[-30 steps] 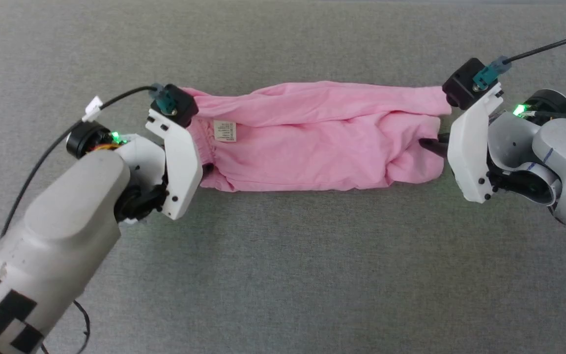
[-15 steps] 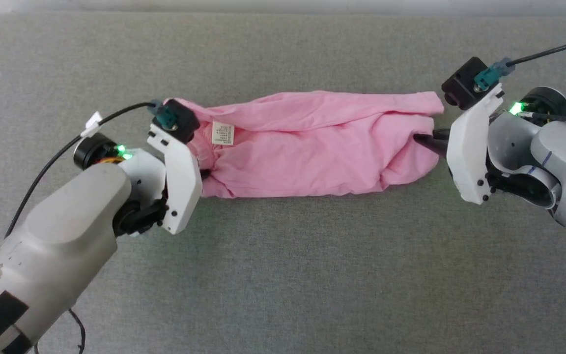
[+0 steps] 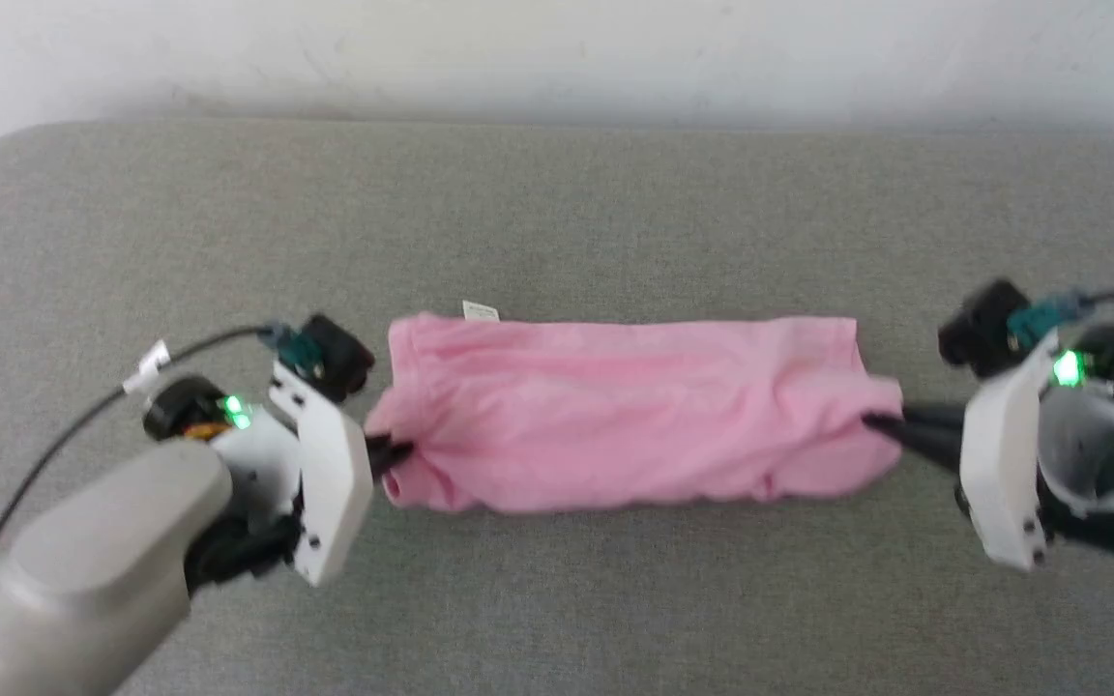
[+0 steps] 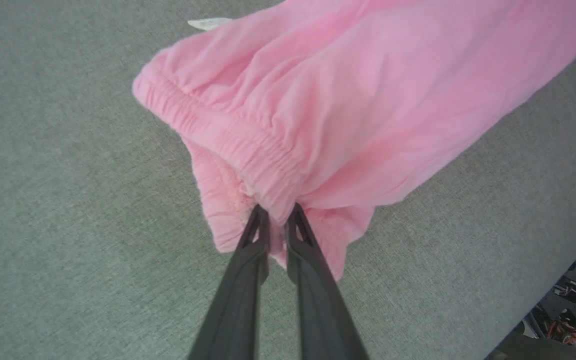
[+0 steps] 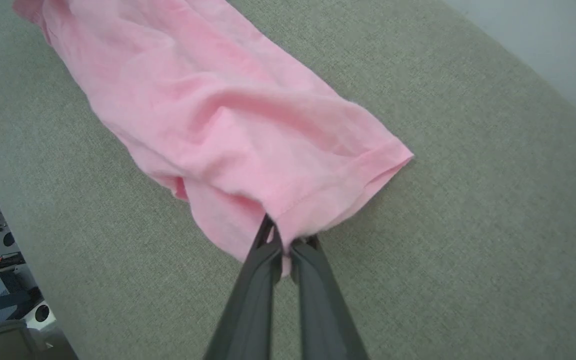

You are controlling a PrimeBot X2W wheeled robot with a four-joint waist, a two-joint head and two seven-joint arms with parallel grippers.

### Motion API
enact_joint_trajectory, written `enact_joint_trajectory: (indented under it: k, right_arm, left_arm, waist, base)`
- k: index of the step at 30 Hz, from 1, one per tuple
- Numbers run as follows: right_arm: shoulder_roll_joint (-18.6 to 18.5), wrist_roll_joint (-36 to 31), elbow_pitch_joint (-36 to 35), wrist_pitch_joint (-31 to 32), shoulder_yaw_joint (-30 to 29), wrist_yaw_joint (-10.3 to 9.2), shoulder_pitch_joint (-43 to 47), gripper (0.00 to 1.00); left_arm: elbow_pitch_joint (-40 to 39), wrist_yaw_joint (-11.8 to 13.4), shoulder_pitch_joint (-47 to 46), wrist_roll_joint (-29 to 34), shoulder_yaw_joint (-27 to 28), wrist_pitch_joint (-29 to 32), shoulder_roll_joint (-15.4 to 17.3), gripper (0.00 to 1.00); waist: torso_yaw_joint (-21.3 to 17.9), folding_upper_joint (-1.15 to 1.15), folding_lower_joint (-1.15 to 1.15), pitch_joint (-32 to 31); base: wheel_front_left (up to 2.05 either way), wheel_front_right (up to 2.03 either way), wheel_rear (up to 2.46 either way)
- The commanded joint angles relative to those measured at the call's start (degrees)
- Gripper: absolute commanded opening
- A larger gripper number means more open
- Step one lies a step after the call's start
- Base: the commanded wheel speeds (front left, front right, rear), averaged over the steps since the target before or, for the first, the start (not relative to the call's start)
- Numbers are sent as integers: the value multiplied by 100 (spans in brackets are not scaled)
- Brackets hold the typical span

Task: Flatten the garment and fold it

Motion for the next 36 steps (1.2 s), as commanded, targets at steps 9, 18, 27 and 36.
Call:
enact_joint_trajectory:
  k: [9, 18, 27, 36]
  right_arm:
    - [-373, 178, -212, -111, -38, -5, 1329, 0]
    - [22, 21, 235, -89, -244, -5, 1914, 83]
    - [-565, -454, -585, 75, -1099, -5, 1885, 100]
    - [-931, -442, -989, 729, -2367, -5, 1911, 100]
  left_arm:
    - [-263, 219, 774, 36, -242, -295, -7, 0]
    - [-3, 429, 1108, 77, -207, -711, -161, 100]
    - [-859, 1630, 1521, 739, 292, -2368, 412, 100]
    - [-1672, 3485, 1688, 1764, 1335, -3502, 508, 100]
  waist:
    - [-44, 0, 1, -100]
    - [-120, 0, 1, -121]
    - [-173, 0, 1, -553]
    - [25, 0, 1, -551]
  base:
    - [0, 0, 0]
    - [0, 0, 0]
    - [0, 0, 0]
    - [0, 0, 0]
